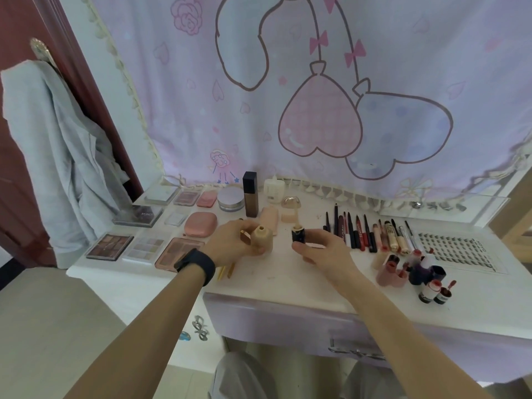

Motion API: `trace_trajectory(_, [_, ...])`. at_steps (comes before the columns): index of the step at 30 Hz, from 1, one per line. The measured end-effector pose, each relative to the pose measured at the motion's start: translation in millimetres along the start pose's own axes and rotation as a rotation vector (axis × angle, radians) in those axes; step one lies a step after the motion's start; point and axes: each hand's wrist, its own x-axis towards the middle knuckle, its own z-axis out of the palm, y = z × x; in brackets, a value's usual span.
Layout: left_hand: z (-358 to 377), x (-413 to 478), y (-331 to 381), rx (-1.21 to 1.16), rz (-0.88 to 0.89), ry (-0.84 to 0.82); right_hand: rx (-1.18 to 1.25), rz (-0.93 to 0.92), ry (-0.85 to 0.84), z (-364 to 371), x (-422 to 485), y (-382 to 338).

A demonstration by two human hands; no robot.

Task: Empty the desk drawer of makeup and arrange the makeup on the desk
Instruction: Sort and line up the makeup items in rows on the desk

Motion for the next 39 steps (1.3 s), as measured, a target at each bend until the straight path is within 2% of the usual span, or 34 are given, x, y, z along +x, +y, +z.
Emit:
trace_trajectory(4, [-5,10,0,0.036,-0.005,-0.031,-0.298,-0.086,0.073,12,13,4])
trace_trajectory(10, [-8,21,2,0.089,0.002,-0.075,-0.695,-0.104,0.120,26,23,7])
trace_trajectory(12, [-8,22,2,0.090,0.001,-0.085,-0.764,-0.133,0.143,26,23,10])
trace_trajectory(21, [-4,22,6,0.113,0.000,-0.099,-0.779,-0.157,0.160,26,24,13])
trace_trajectory(34, [4,18,12,0.112,-0.012,-0.030,-0.754,-0.158,0.133,21,22,13])
trace_trajectory(37, [-5,18,4,0.124,-0.032,0.020,-0.735,-0.177,0.121,16,11,14])
trace_trajectory(39, [-16,19,-1,0.139,-0.063,0.127,-0.737,-0.237,0.148,15,-2,19])
